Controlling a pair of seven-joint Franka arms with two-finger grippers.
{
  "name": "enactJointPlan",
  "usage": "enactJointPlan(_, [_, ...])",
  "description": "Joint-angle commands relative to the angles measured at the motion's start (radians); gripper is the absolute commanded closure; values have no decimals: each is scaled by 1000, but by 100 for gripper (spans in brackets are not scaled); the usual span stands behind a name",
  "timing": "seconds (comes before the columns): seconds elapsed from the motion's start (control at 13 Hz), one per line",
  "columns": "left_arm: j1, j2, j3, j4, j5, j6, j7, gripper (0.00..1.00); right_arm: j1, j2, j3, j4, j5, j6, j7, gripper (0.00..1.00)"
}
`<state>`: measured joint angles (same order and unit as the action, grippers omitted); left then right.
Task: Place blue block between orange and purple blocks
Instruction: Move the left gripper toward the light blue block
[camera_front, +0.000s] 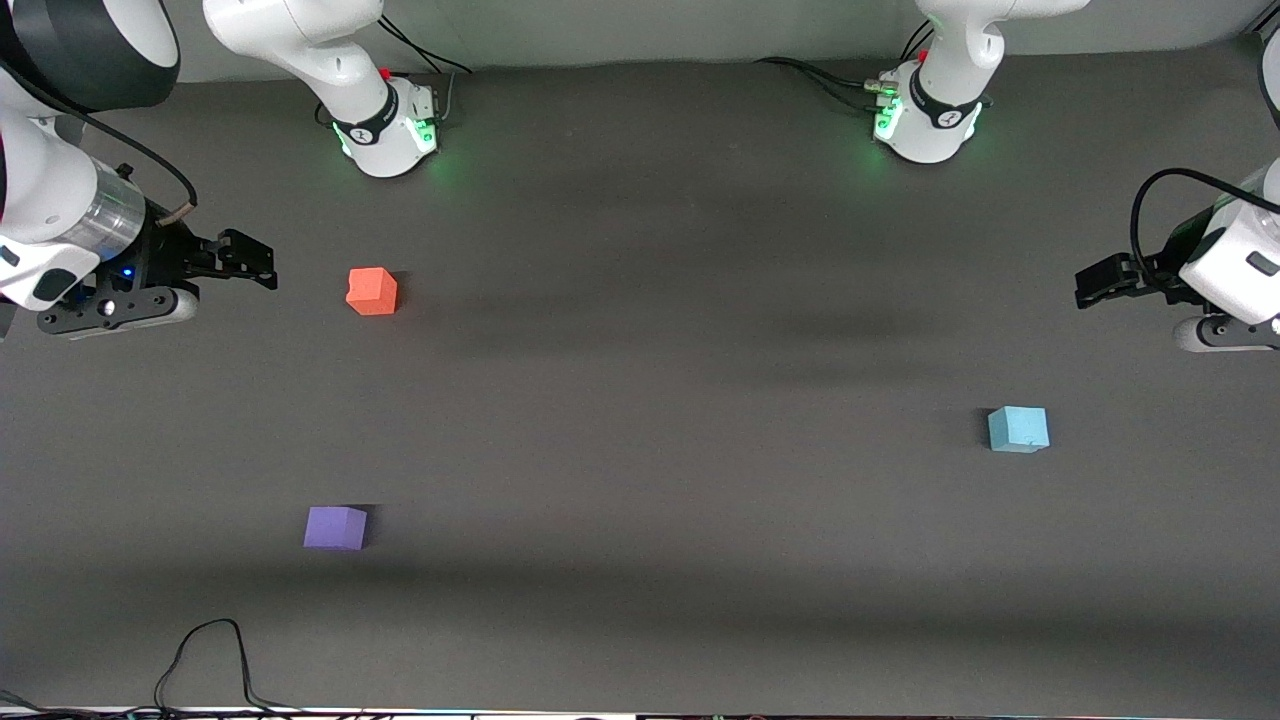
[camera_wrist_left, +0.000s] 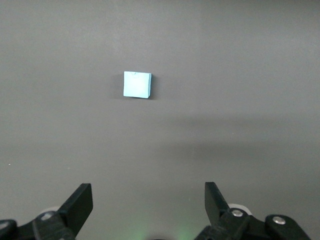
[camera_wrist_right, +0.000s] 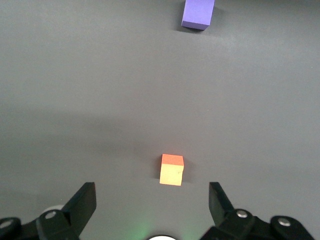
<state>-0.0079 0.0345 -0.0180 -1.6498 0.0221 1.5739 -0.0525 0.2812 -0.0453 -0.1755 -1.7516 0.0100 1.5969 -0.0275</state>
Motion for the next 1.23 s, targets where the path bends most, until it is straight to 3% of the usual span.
enactJointPlan(0.0, [-14,1,7,21,-8,-37,10,0,12,5,-4,14,-16,-14,-3,0])
enactJointPlan(1.0, [51,-9,32,-15,-11,-11,160,0,12,7,-4,11,-18,-14,-5,0])
enactJointPlan(1.15, [51,-10,30,-94,-11,75,160,0,12,7,-4,11,-18,-14,-5,0])
